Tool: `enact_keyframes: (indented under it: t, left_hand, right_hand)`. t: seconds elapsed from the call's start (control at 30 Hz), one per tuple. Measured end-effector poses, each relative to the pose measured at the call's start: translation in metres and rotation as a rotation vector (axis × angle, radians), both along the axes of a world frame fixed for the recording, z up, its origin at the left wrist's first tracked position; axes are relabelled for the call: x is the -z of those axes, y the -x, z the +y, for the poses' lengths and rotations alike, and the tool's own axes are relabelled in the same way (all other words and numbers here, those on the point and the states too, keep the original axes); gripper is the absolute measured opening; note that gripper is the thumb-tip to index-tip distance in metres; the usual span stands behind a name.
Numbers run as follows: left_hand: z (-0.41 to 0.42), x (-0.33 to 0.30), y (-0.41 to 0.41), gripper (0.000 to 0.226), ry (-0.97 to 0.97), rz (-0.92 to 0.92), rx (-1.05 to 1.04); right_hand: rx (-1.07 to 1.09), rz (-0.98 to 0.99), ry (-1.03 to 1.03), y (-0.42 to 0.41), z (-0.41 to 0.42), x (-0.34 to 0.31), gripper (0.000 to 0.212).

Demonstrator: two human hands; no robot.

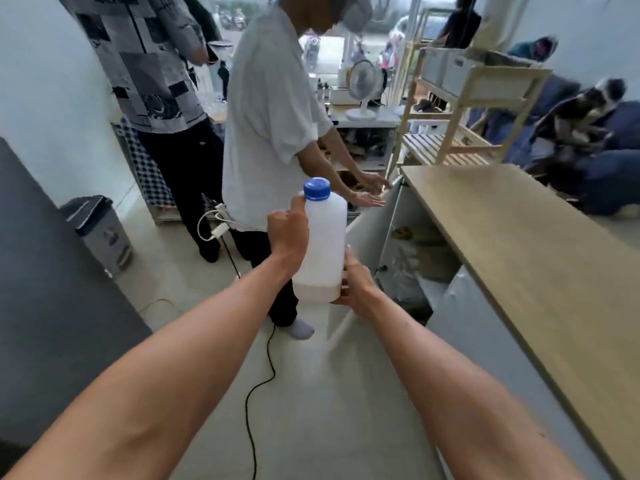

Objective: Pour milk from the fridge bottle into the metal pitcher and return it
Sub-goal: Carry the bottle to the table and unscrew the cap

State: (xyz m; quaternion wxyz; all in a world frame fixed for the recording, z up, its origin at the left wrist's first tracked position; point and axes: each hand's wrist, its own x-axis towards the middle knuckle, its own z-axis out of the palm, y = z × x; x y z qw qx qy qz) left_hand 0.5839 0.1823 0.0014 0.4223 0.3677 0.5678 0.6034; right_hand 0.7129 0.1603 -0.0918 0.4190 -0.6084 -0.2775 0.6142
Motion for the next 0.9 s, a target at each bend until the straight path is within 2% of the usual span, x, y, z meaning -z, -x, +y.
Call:
enact_keyframes:
  t: [0.13, 0.3, 0.43, 0.57, 0.73, 0.9]
  left_hand:
    - [-0.012, 0.009, -0.087, 0.052, -0.002, 0.024, 0.178]
    - [-0.036, 0.01, -0.192, 0.043, -0.011, -0.008, 0.439]
    - [-0.06, 0.016, -0.273, 0.055, -0.002, 0.009, 0.614]
    - [-0.083, 0.023, -0.347, 0.053, 0.016, 0.021, 0.797]
    - [-0.113, 0.027, -0.431, 0.053, 0.033, 0.021, 1.007]
    - [-0.14, 0.026, -0.494, 0.058, 0.025, 0.048, 1.228]
  right_hand:
    - [0.154, 0.067, -0.035, -0.083, -0.039, -0.002, 0.06]
    - [0.387, -0.013, -0.021, -0.172, -0.092, 0.001, 0.054]
    - [0.512, -0.028, -0.022, -0.236, -0.138, 0.004, 0.049]
    - [0.668, -0.06, -0.02, -0.292, -0.178, 0.009, 0.051]
    - [0.932, 0.053, -0.014, -0.352, -0.22, 0.015, 0.051]
    - [1.1, -0.009, 0.023, -0.388, -0.254, 0.016, 0.054]
